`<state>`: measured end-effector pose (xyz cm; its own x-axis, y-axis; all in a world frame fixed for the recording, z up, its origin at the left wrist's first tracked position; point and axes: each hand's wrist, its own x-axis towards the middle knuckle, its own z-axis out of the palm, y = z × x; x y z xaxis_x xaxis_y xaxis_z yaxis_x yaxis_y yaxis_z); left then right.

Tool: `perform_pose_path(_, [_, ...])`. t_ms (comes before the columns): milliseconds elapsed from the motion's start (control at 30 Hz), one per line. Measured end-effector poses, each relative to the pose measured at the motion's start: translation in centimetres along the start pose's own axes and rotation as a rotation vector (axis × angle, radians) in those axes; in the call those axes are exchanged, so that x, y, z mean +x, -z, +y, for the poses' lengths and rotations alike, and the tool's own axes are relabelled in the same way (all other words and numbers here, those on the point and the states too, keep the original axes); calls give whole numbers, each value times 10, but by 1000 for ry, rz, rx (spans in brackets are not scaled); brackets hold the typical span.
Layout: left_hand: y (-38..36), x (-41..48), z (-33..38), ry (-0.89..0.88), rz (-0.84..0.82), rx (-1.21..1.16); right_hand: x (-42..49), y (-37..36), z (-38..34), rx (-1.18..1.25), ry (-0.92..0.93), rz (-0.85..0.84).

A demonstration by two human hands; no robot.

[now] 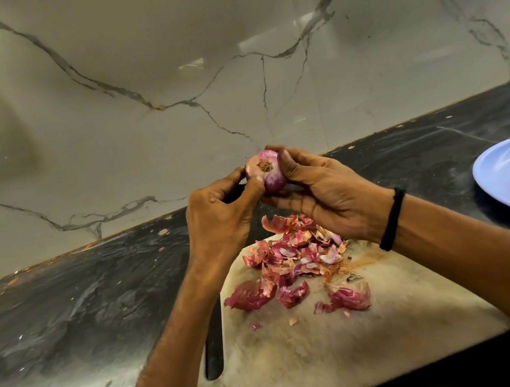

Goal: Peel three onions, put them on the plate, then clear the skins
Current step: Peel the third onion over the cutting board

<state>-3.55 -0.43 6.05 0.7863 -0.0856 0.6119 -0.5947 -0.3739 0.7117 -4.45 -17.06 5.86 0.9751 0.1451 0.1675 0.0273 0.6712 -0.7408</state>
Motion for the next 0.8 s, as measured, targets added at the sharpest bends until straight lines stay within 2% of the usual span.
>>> perform_pose_path(500, [-3,-1,0,-68,-28,71,3,5,6,-408,200,-37])
perform_pose_path(667, [1,-2,-2,-104,21,92,2,3,7,-456,235,-11])
perform_pose_path(800, [2,1,-2,-106,-15,84,2,3,8,-434,234,3])
